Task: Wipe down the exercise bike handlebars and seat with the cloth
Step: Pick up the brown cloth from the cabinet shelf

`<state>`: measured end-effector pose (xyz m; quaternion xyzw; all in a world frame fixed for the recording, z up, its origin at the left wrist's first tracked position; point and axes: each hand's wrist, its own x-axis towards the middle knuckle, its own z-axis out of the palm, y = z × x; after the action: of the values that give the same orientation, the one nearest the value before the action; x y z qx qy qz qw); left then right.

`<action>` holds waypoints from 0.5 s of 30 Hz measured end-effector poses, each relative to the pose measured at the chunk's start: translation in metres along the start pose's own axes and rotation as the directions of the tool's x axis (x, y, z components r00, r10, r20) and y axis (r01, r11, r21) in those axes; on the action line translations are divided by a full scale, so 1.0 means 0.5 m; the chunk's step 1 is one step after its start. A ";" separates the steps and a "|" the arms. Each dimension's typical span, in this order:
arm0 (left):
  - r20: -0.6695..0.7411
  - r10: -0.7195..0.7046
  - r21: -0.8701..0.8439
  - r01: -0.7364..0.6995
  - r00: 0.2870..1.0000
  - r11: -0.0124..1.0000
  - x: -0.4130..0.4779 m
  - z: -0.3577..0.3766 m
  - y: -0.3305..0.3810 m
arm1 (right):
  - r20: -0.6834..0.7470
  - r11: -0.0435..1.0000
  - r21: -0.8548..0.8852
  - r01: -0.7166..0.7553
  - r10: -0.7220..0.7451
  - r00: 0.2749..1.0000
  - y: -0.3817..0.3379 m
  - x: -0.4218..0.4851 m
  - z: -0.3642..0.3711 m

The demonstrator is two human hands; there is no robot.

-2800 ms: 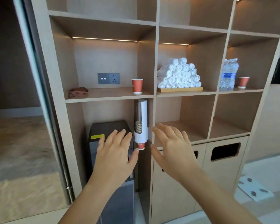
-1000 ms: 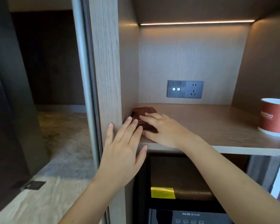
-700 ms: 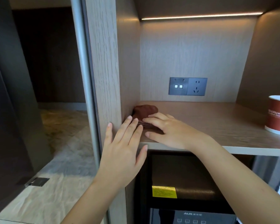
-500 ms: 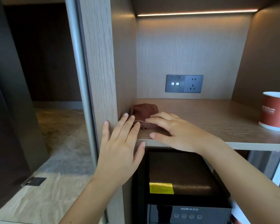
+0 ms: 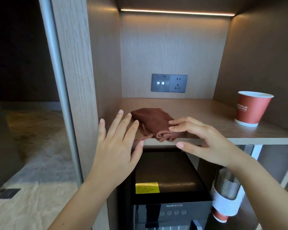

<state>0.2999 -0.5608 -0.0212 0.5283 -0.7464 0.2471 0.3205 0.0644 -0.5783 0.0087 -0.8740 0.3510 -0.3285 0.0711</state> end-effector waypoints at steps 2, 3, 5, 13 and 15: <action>-0.001 0.009 -0.056 -0.009 1.000 0.998 0.001 0.005 0.005 | -0.043 0.999 0.051 -0.006 0.009 0.999 -0.001 -0.005 -0.005; -0.003 0.011 -0.074 -0.011 1.000 0.997 0.001 0.007 0.006 | -0.056 0.997 0.071 -0.015 0.019 0.998 -0.003 -0.004 -0.008; -0.003 0.007 -0.090 -0.007 1.000 0.996 0.002 0.010 0.006 | -0.059 0.992 0.111 -0.053 0.060 0.996 -0.010 0.009 -0.017; 0.018 -0.015 -0.052 0.016 1.000 0.999 0.005 0.024 -0.010 | 0.218 0.927 -0.169 -0.334 0.366 0.905 -0.045 0.179 0.020; 0.014 -0.022 -0.055 0.023 1.000 0.998 0.004 0.026 -0.016 | 0.281 0.894 -0.288 -0.345 0.423 0.861 -0.041 0.204 0.044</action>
<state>0.3041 -0.5736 -0.0283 0.5292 -0.7492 0.2192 0.3326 0.1447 -0.6328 0.0525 -0.8312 0.5367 -0.1109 0.0938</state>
